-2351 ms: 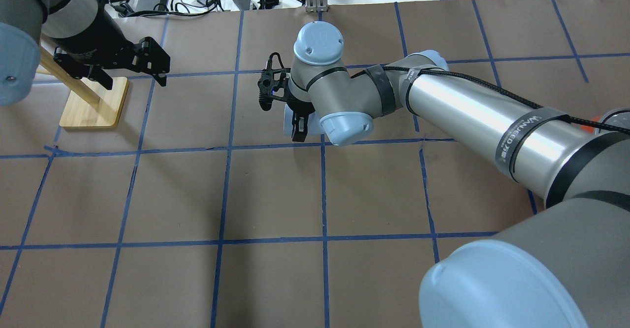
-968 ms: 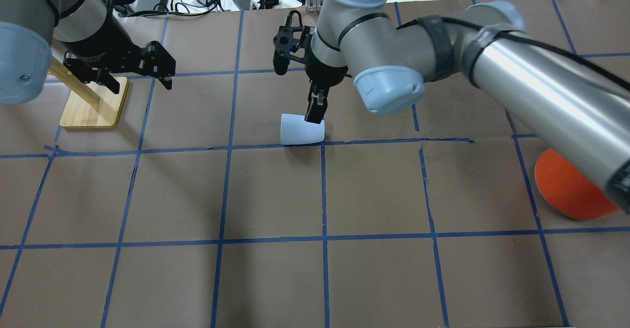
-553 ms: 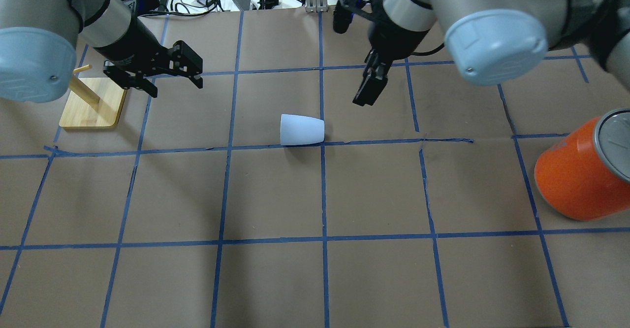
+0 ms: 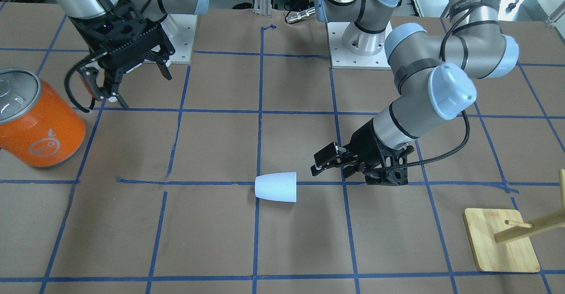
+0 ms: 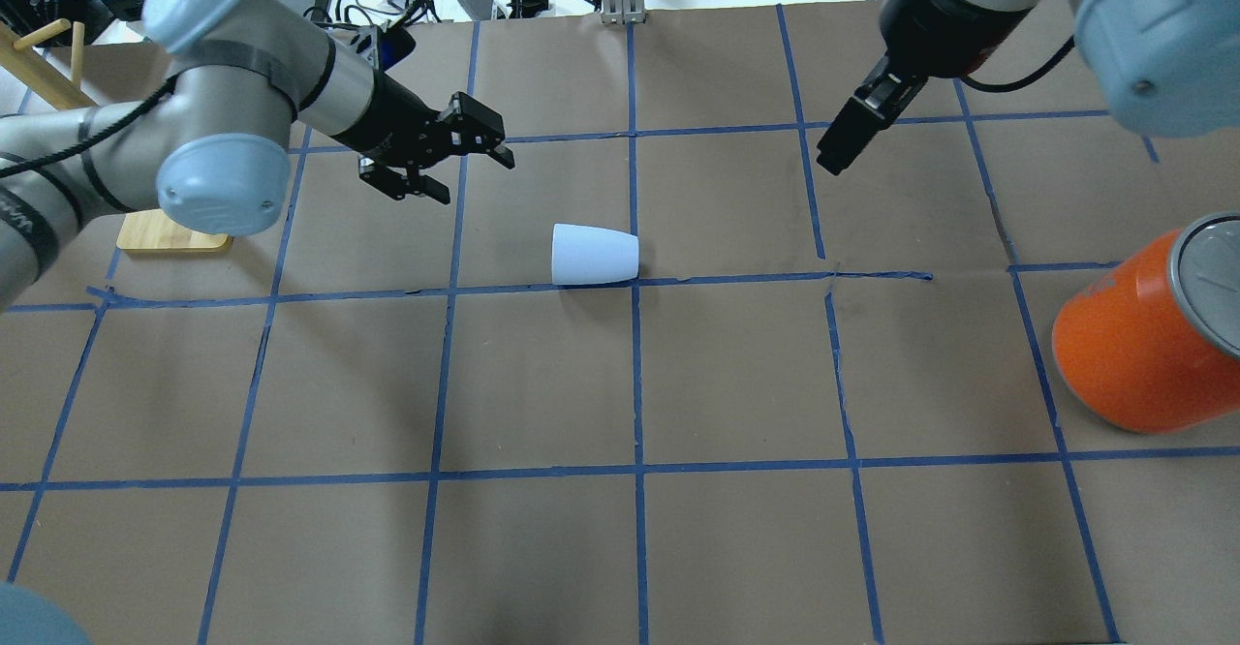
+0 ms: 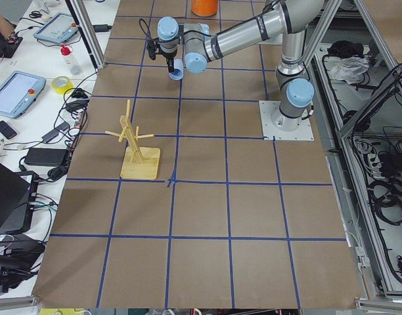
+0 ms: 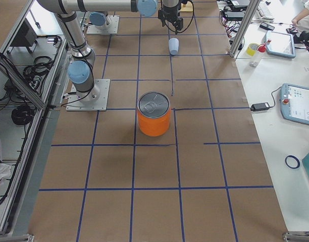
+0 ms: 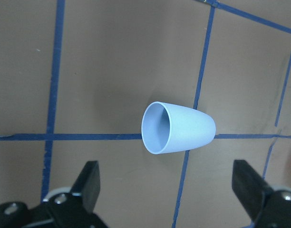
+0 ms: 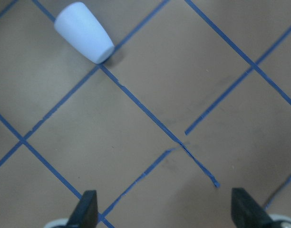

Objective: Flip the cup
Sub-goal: 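Reach the left gripper to the lying cup while the right gripper withdraws, then grasp the cup rim with the left gripper and lift it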

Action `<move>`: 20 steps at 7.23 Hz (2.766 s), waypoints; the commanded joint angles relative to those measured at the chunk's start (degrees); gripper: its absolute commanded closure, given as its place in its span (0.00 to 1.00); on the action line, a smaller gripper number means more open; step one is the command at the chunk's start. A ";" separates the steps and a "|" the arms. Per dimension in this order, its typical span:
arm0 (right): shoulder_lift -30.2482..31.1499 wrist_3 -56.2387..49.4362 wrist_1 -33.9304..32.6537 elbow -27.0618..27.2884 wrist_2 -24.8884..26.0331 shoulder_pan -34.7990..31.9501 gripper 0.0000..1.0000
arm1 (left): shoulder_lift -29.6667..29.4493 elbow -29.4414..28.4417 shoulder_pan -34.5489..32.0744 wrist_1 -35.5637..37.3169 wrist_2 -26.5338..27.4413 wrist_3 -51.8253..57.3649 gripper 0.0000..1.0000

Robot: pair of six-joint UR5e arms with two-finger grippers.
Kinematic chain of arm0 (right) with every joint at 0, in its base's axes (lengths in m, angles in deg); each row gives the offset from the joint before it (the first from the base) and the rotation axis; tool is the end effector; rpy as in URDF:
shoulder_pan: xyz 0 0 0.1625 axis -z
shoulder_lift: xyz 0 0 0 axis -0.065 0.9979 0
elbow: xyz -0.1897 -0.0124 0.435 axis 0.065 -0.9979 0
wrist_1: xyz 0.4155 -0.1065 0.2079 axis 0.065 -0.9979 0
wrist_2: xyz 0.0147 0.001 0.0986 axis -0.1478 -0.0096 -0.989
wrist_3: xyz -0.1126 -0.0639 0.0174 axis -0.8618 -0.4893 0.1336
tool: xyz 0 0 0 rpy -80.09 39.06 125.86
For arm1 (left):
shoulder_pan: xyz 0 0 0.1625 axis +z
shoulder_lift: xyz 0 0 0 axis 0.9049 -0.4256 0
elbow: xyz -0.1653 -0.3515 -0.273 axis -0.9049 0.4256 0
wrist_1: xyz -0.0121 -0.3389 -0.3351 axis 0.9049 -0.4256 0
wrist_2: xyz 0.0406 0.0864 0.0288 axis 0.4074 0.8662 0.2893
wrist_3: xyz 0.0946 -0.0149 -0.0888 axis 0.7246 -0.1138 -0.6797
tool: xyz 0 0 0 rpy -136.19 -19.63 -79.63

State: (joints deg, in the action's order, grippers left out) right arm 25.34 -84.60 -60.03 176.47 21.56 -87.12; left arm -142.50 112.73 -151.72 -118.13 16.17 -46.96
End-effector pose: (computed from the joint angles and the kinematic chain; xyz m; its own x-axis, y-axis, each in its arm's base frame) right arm 0.1507 -0.5565 0.5354 -0.7382 -0.6738 0.0330 -0.6707 0.7278 -0.1433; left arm -0.1603 -0.6615 0.2909 -0.8639 -0.1475 0.4815 -0.1672 0.9859 0.0021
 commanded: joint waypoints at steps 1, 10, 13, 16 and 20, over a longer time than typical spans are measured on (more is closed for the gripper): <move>1.69 15.93 0.29 0.02 4.84 0.14 0.00 | -6.22 0.39 -1.68 3.09 -2.25 -0.64 0.03; 1.78 40.80 -0.23 0.55 3.17 -0.12 0.00 | -11.34 -0.39 -6.26 5.29 -7.52 -8.96 1.00; 1.87 40.80 -0.23 0.64 3.25 -0.12 0.00 | -10.72 -5.83 -6.26 4.59 -6.48 -20.22 1.00; 1.87 40.71 -0.23 0.64 3.43 -0.12 0.00 | -8.27 -10.83 -6.60 3.63 8.67 -21.13 1.00; 1.87 40.80 -0.23 0.73 3.52 -0.12 0.00 | -8.08 -14.02 -1.54 8.41 28.67 5.28 1.00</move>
State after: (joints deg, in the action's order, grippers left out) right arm 27.21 -43.85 -60.26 177.17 25.08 -87.24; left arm -149.97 98.81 -155.96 -112.90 40.25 -49.47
